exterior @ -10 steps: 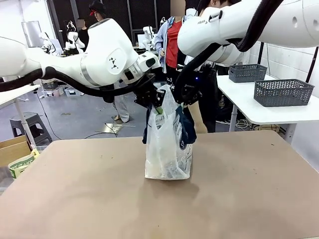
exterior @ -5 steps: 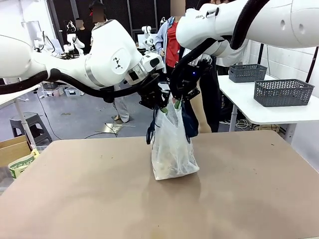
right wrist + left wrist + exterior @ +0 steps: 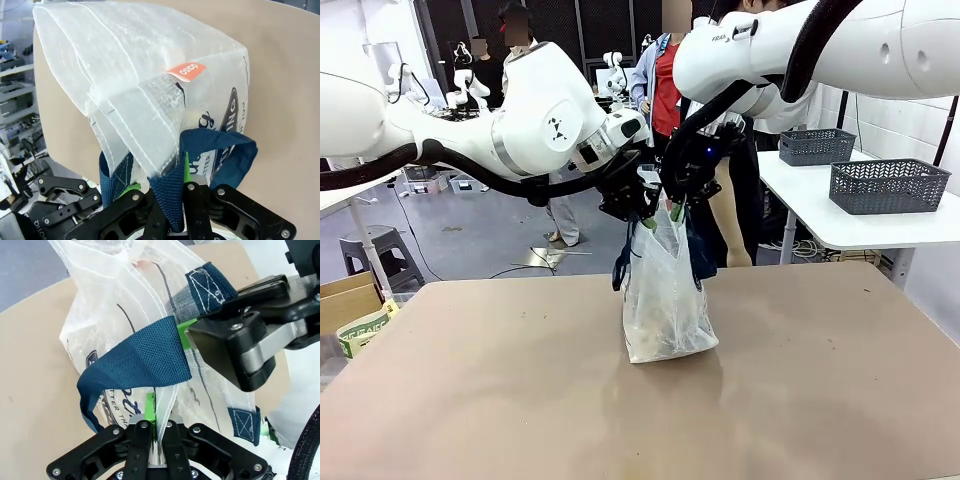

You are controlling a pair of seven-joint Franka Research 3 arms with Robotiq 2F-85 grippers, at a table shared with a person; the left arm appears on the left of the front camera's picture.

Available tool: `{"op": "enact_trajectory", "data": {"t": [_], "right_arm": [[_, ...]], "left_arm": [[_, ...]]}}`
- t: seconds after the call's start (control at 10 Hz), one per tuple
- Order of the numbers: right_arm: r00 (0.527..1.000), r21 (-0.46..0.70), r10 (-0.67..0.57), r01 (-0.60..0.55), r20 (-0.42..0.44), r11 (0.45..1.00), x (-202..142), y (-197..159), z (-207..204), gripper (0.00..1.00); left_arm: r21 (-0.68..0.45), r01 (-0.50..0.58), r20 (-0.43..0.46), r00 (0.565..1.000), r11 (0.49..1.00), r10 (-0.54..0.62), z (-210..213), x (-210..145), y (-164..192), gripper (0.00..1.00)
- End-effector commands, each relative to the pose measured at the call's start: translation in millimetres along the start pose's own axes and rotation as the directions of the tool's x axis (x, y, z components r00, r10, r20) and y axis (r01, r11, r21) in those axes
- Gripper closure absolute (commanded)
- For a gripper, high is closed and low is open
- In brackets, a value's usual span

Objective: Transfer purchased items from the store into the shopping bag.
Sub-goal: Move the Reusable shopping bag to the right side of the table.

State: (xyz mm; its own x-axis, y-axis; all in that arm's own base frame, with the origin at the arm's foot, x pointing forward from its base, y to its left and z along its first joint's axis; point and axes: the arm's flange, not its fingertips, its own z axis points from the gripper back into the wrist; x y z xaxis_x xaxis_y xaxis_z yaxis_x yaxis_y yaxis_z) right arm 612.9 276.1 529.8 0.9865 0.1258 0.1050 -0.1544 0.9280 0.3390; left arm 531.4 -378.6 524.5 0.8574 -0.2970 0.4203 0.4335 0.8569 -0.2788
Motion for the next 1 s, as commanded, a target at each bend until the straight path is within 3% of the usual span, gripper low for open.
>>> {"op": "enact_trajectory", "data": {"t": [0.0, 0.3, 0.8, 0.9], "right_arm": [[0.998, 0.038, -0.057, 0.056, 0.026, 0.998, 6.3, 6.0, -4.2, 1.0], [0.995, 0.076, -0.081, 0.077, 0.058, 0.994, 8.2, 6.0, -3.0, 1.0], [0.993, 0.072, -0.097, 0.092, 0.065, 0.993, 7.9, 3.5, -3.0, 1.0], [0.993, 0.071, -0.1, 0.095, 0.066, 0.993, 8.0, 3.6, -2.7, 1.0]], "left_arm": [[0.019, 0.01, 0.008, 1.0, 1.0, -0.01, -0.4, 4.3, -2.1, 1.0], [-0.006, 0.02, 0.006, 1.0, 1.0, -0.02, -2.4, 2.5, -3.4, 0.96], [-0.085, 0.018, 0.064, 0.998, 0.996, -0.013, 6.3, -1.5, -7.4, 0.01], [-0.099, 0.015, 0.073, 0.997, 0.995, -0.008, 7.9, -3.3, -8.0, 0.0]]}}
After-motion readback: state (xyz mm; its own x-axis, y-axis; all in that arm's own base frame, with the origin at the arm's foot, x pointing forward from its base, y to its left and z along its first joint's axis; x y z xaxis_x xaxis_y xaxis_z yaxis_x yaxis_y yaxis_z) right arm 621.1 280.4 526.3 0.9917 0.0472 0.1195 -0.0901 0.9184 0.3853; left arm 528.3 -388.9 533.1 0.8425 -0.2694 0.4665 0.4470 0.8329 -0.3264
